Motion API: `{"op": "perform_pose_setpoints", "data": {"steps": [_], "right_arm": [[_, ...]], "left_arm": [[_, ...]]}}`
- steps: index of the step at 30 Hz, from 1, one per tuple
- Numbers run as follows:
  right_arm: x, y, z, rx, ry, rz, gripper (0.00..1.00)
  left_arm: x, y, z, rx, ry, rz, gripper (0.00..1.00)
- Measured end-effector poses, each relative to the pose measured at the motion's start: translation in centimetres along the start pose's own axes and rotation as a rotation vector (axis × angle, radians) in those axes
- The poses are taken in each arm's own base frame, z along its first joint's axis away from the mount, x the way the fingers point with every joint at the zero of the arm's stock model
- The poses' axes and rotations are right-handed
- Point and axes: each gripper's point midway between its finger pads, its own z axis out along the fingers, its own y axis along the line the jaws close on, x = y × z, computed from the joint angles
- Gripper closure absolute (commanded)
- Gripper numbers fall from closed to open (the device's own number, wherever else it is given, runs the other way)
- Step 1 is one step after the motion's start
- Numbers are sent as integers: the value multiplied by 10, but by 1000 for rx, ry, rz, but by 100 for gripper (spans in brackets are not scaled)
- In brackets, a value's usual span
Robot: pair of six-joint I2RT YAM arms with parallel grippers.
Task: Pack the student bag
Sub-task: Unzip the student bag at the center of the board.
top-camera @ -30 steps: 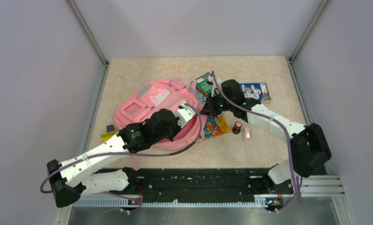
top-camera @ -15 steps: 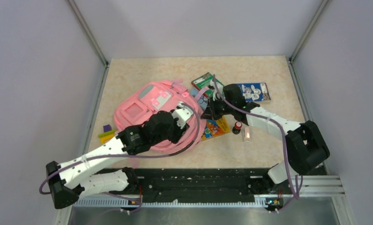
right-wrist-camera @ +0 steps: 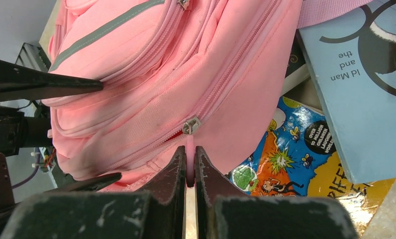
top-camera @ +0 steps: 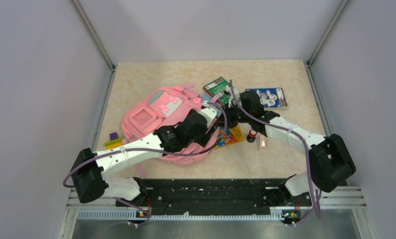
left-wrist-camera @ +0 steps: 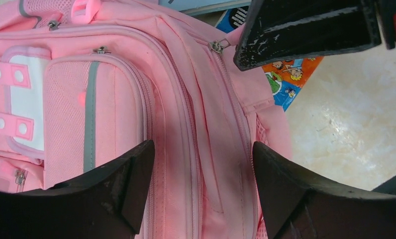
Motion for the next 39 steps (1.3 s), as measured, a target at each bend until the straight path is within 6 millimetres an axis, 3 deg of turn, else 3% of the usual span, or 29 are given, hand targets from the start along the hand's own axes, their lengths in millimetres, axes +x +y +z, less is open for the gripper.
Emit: {"op": "perform_pose_setpoints", "data": {"steps": [3,13,15,17,18,24,28,34,39], "right_arm": [[-1,0,0,2,-3,-3,100],[-2,0,-1,4,-8,-13,100],[-2,0,-1,4,-8,-13,100],[-2,0,-1,3,-8,-14,100],[-2,0,-1,2,-7,-14,100],[-2,2,0,2,-8,-28,100],[-12,12,0,-33,-14,-39,100],[-61,35,5,-100,-50,-71,100],[-86,49,12,-165,-42,-98,100]], "left_arm": [[2,5,6,-54,18,-19,34],[0,15,5,-129,12,-52,42],[2,16,5,-136,16,-50,58],[4,17,5,-142,26,-50,95],[6,17,6,-145,38,-43,100],[2,20,-1,-147,62,-5,100],[-9,30,-30,-121,27,68,100],[-44,72,-101,-185,-98,188,100],[-60,98,-137,-255,-158,265,100]]}}
